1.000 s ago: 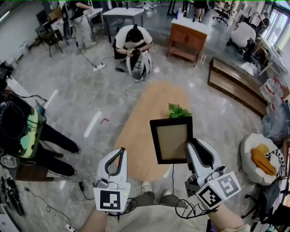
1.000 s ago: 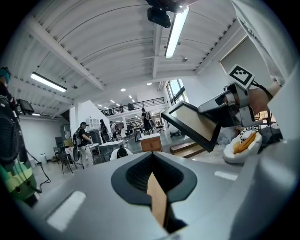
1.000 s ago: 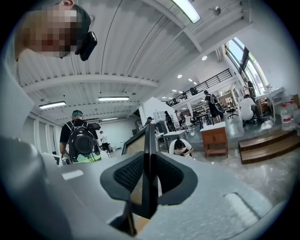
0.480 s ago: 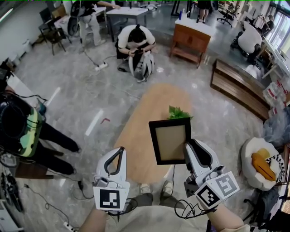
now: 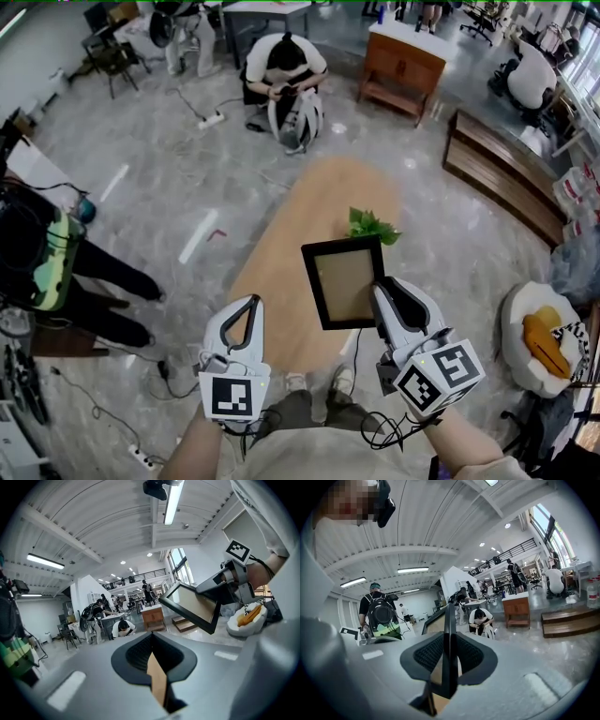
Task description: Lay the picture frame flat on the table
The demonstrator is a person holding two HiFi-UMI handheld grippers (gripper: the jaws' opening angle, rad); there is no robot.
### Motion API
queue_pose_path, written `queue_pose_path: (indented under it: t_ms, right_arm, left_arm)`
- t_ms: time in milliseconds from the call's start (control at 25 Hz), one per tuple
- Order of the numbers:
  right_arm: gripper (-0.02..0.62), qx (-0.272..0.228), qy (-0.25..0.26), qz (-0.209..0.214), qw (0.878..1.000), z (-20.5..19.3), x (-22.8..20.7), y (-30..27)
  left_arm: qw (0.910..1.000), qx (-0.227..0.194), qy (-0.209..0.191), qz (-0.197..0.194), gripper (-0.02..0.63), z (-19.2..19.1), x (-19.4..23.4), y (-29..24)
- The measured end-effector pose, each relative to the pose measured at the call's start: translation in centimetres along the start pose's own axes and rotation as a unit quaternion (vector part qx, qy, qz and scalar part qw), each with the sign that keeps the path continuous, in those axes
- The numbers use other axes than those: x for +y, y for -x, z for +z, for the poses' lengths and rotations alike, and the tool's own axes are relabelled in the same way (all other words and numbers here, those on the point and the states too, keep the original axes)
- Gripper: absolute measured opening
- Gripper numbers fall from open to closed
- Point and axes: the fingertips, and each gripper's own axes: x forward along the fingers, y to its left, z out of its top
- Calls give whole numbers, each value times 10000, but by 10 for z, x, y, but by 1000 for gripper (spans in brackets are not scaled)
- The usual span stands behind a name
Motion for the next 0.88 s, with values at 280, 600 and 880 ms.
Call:
queue_pose_path:
  t_ms: [280, 600, 880]
  right_arm:
    - [83, 481, -231, 0, 9986, -46, -32, -32]
    - [83, 1128, -402, -78, 9928, -116, -63, -68]
    - [83, 1689, -552, -225, 9838, -188, -93, -89]
  left_arm:
    - [9988, 378, 323, 14, 20, -43, -7, -32]
    - [9954, 760, 584, -19, 20, -96, -14, -66]
    - [9899, 1095, 878, -180, 20, -150, -30, -85]
